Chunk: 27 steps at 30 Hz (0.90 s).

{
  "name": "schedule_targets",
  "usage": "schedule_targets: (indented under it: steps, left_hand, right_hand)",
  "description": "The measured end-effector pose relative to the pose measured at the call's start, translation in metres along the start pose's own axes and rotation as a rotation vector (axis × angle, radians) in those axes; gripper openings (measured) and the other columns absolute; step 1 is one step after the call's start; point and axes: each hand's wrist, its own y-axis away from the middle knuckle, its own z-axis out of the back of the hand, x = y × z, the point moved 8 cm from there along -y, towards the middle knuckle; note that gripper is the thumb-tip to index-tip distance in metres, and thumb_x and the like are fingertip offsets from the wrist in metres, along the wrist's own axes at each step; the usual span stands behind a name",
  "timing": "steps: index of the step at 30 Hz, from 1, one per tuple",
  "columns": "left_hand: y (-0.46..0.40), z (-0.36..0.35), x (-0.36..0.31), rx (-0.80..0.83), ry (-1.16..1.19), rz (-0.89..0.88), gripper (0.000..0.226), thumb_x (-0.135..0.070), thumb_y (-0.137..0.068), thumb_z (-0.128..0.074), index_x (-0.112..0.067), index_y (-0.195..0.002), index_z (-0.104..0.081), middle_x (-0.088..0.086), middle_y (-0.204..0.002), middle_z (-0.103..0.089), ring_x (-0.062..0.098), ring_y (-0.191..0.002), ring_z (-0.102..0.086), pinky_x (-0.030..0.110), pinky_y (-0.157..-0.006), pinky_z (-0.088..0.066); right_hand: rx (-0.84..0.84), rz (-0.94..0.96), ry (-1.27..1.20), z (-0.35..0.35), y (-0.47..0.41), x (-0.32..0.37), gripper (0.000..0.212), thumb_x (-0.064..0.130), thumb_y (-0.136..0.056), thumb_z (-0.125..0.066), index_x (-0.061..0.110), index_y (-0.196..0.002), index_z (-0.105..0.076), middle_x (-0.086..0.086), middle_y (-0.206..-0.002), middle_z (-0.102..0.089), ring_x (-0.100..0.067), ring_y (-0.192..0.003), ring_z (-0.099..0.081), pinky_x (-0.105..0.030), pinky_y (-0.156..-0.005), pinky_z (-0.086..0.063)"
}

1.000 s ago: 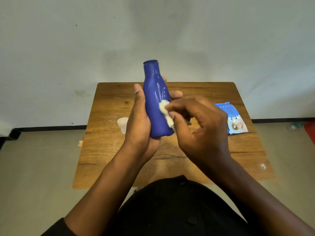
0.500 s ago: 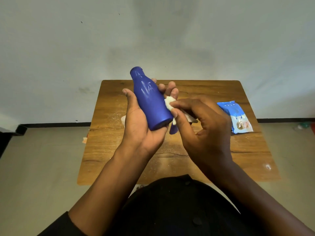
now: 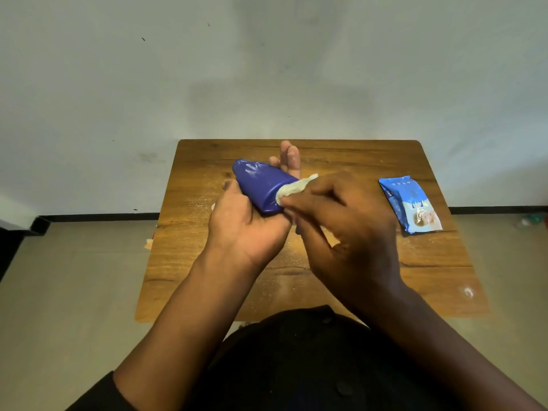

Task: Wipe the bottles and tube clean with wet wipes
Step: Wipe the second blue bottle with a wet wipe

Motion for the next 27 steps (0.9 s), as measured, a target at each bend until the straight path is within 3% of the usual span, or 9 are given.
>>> schedule_targets:
  steps: [2,5,8,13,19,23,27]
  left_hand:
    - [0.001,-0.004,-0.005,0.016,-0.002,-0.022,0.061,-0.059,-0.108,-0.033,-0.010,-0.137,-0.053,0.018,-0.119,-0.066,0.035,-0.097,-0.072,0.042,-0.079,-0.062]
    - [0.005,-0.008,-0.004,0.043,-0.033,-0.015,0.060,-0.058,-0.108,-0.030,-0.009,-0.133,-0.054,0.015,-0.108,-0.064,0.026,-0.092,-0.067,0.039,-0.080,-0.059]
    - [0.005,-0.005,-0.002,0.021,-0.078,-0.018,0.063,-0.058,-0.108,-0.029,-0.002,-0.120,-0.056,0.011,-0.099,-0.059,0.017,-0.090,-0.058,0.026,-0.091,-0.047]
    - [0.002,-0.010,0.000,0.065,-0.034,0.027,0.060,-0.056,-0.109,-0.035,0.000,-0.110,-0.056,0.009,-0.095,-0.058,0.021,-0.081,-0.060,0.034,-0.070,-0.058]
    - [0.004,-0.007,0.002,0.046,-0.076,0.006,0.063,-0.055,-0.110,-0.030,0.001,-0.109,-0.059,0.010,-0.096,-0.058,0.016,-0.086,-0.057,0.029,-0.079,-0.050]
    - [0.002,-0.006,0.002,0.049,-0.028,0.037,0.053,-0.052,-0.110,-0.035,-0.003,-0.114,-0.055,0.009,-0.096,-0.058,0.020,-0.083,-0.059,0.033,-0.072,-0.057]
    - [0.002,-0.005,0.002,0.026,-0.076,0.023,0.056,-0.052,-0.111,-0.032,-0.002,-0.113,-0.057,0.009,-0.097,-0.058,0.018,-0.085,-0.058,0.030,-0.077,-0.053]
  right_hand:
    - [0.054,0.048,-0.019,-0.005,0.002,0.005,0.018,0.003,-0.091,-0.078,0.007,-0.108,-0.080,-0.011,-0.099,-0.072,-0.019,-0.091,-0.065,-0.024,-0.076,-0.048]
    - [-0.026,-0.026,-0.050,0.003,0.002,-0.003,0.018,0.004,-0.092,-0.077,0.009,-0.109,-0.081,-0.009,-0.098,-0.072,-0.012,-0.091,-0.063,-0.015,-0.077,-0.046]
    - [-0.107,-0.122,-0.037,0.013,0.001,-0.012,0.019,0.004,-0.093,-0.076,0.009,-0.110,-0.080,-0.007,-0.099,-0.071,-0.009,-0.091,-0.062,-0.011,-0.076,-0.046]
    - [0.011,-0.005,-0.086,-0.001,0.001,0.008,0.016,-0.001,-0.091,-0.078,0.006,-0.105,-0.081,-0.009,-0.096,-0.071,-0.016,-0.087,-0.064,-0.025,-0.073,-0.049]
    - [-0.114,-0.136,-0.033,0.014,0.001,-0.011,0.017,0.001,-0.093,-0.076,0.008,-0.108,-0.080,-0.007,-0.097,-0.071,-0.011,-0.089,-0.063,-0.014,-0.075,-0.047]
    - [0.024,-0.023,-0.072,-0.003,0.002,0.007,0.015,-0.002,-0.091,-0.078,0.005,-0.104,-0.081,-0.009,-0.096,-0.070,-0.017,-0.087,-0.064,-0.024,-0.072,-0.049]
    - [-0.072,-0.086,0.001,0.008,-0.001,-0.005,0.017,-0.003,-0.092,-0.074,0.005,-0.105,-0.081,-0.009,-0.096,-0.069,-0.014,-0.088,-0.061,-0.018,-0.071,-0.045]
